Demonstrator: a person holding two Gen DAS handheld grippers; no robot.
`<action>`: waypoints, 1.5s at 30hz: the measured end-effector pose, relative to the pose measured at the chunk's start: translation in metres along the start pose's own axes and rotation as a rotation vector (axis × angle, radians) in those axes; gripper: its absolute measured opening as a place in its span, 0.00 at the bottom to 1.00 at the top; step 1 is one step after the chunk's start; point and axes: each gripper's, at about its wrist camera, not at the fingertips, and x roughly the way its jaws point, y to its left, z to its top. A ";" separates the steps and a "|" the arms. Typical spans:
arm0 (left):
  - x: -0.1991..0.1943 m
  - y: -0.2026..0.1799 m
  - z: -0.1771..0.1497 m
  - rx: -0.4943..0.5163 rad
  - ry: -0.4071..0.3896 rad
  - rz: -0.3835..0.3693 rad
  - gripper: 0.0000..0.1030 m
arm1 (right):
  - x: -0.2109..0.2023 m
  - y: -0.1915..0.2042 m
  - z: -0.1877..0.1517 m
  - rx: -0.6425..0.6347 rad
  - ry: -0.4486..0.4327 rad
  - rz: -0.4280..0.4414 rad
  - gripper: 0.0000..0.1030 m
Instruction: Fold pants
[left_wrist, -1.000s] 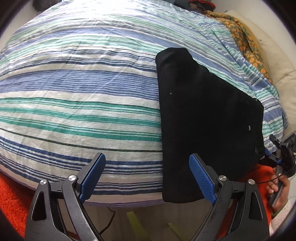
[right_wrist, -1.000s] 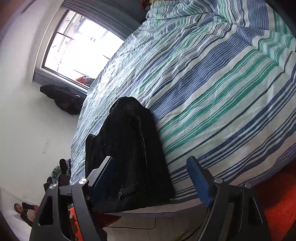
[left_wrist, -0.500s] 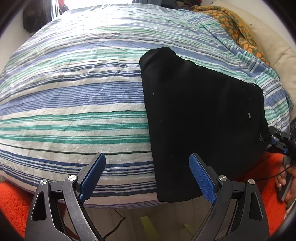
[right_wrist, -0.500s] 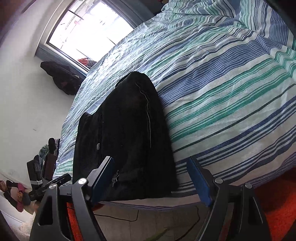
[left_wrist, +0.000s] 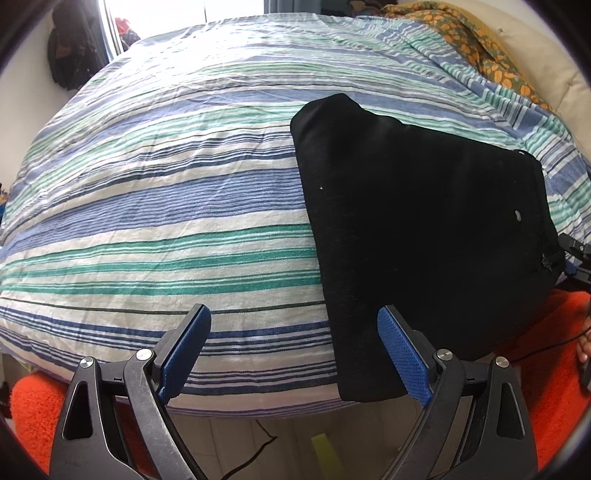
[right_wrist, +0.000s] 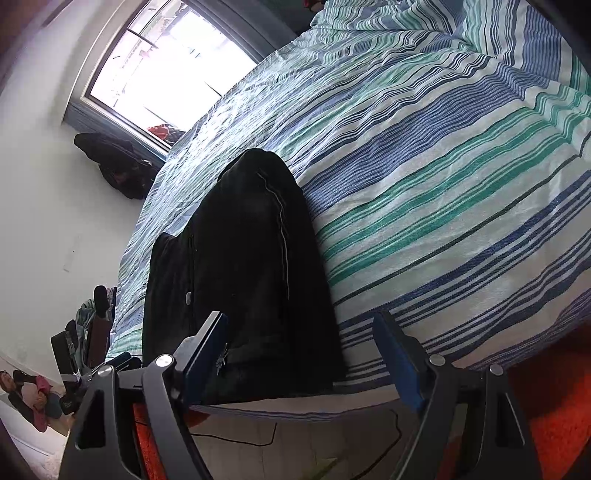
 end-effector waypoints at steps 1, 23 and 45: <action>0.000 0.000 -0.001 0.001 0.001 0.003 0.90 | 0.000 0.000 0.000 0.000 0.001 0.000 0.78; 0.001 -0.001 -0.002 0.025 -0.009 0.100 0.90 | -0.008 -0.009 0.000 0.043 -0.031 0.019 0.79; 0.003 0.003 -0.001 0.030 0.004 0.155 0.90 | -0.003 -0.004 0.001 0.031 -0.017 0.010 0.79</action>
